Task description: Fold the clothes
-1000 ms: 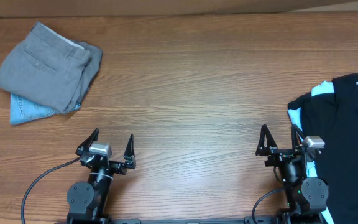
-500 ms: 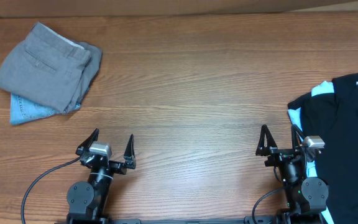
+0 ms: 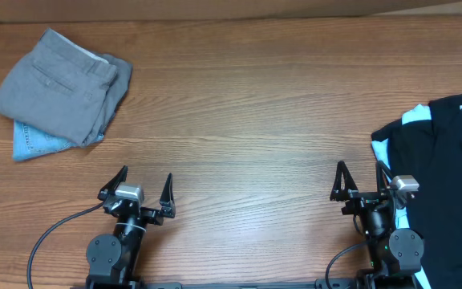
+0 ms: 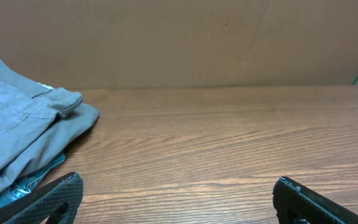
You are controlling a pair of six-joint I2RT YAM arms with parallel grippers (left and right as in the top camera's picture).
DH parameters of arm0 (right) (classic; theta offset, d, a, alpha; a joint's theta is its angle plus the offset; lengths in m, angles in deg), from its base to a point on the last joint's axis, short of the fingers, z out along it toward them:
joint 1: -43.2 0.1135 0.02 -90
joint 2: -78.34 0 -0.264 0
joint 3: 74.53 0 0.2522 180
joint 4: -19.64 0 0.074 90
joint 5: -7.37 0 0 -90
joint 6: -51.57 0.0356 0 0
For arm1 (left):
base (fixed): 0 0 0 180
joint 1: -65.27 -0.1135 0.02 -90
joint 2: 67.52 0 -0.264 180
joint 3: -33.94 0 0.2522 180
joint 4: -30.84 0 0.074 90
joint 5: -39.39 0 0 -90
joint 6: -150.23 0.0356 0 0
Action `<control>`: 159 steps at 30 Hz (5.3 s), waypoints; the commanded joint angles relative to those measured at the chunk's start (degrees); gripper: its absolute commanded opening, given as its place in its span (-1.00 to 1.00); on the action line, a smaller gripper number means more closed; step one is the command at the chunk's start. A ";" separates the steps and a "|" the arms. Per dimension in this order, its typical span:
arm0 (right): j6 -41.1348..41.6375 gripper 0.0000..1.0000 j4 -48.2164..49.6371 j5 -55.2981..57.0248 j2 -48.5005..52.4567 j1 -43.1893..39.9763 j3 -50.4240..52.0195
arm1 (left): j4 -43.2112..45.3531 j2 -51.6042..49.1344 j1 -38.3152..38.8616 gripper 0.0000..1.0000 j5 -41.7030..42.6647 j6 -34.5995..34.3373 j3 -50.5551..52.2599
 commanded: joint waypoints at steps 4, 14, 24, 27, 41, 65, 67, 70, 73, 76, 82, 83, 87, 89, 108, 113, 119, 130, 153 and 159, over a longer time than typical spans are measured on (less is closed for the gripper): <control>-0.15 1.00 0.22 -0.22 -0.57 -0.42 0.59 | -0.13 0.50 -0.31 1.00 0.09 -0.81 0.17; -0.17 1.00 6.21 -10.95 -0.57 -0.42 -3.10 | 20.59 0.50 -0.33 1.00 0.46 0.39 -1.18; -0.20 1.00 -11.41 -11.06 4.74 -0.42 -20.55 | 0.28 -6.27 -0.33 0.99 -1.70 2.14 -19.26; -0.24 1.00 -18.18 -10.71 11.50 -0.44 -27.30 | -5.70 -12.94 -0.33 1.00 -2.08 2.29 -27.08; -0.48 1.00 -45.94 -10.54 56.30 -0.42 -65.02 | -48.06 -53.27 -0.33 0.99 -0.55 2.27 -73.75; 11.47 1.00 -46.25 1.01 83.60 -18.12 -70.20 | -59.12 -69.75 -0.31 1.00 2.47 2.69 -80.63; 11.41 1.00 -43.95 -0.79 86.95 -20.39 -70.20 | -59.10 -69.75 -0.31 1.00 2.45 2.69 -80.61; 11.28 1.00 -41.55 -0.46 91.41 -21.68 -70.20 | -58.69 -69.75 -0.31 1.00 2.45 2.67 -80.61; 9.92 1.00 -39.87 0.55 95.30 -21.68 -70.20 | -58.77 -69.75 -0.31 1.00 2.47 2.67 -80.61; 9.97 1.00 -39.15 6.75 98.73 -21.68 -70.18 | -58.86 -69.75 -0.31 1.00 2.47 2.67 -80.61; 9.88 0.87 -38.21 8.57 105.37 -21.75 -70.18 | -59.45 -69.75 -0.31 0.99 2.45 2.67 -80.61; 9.88 0.82 -38.45 8.52 105.98 -21.75 -70.18 | -59.56 -69.75 -0.31 1.00 2.47 2.67 -80.61; 9.90 0.27 -38.34 8.50 106.64 -21.73 -70.18 | -59.58 -69.75 -0.31 1.00 2.45 2.67 -80.61; 9.92 -0.03 -38.29 8.52 106.53 -21.73 -70.29 | -59.56 -69.75 -0.31 1.00 2.45 2.67 -80.61; 10.16 -0.82 -48.63 10.54 106.38 -22.97 -82.49 | -59.56 -69.75 -0.31 1.00 2.47 2.67 -80.61; 10.21 -0.92 -50.07 10.80 106.38 -24.46 -82.51 | -59.56 -69.75 -0.31 1.00 2.47 2.67 -80.61; 18.14 -0.92 -54.34 16.68 106.38 -28.74 -82.51 | -59.56 -69.75 -0.31 1.00 2.47 2.67 -80.61; -7.10 -0.85 -47.21 -21.14 106.38 -36.26 -82.51 | -59.21 -69.96 -0.31 1.00 2.49 2.64 -80.61; -8.24 -0.92 -49.46 -23.54 106.25 -32.76 -83.45 | -59.34 -74.60 -0.26 1.00 2.47 2.47 -80.61; -1.40 -0.92 -52.28 -23.56 101.94 -29.44 -89.09 | -60.67 -76.54 -0.26 1.00 2.45 2.47 -80.61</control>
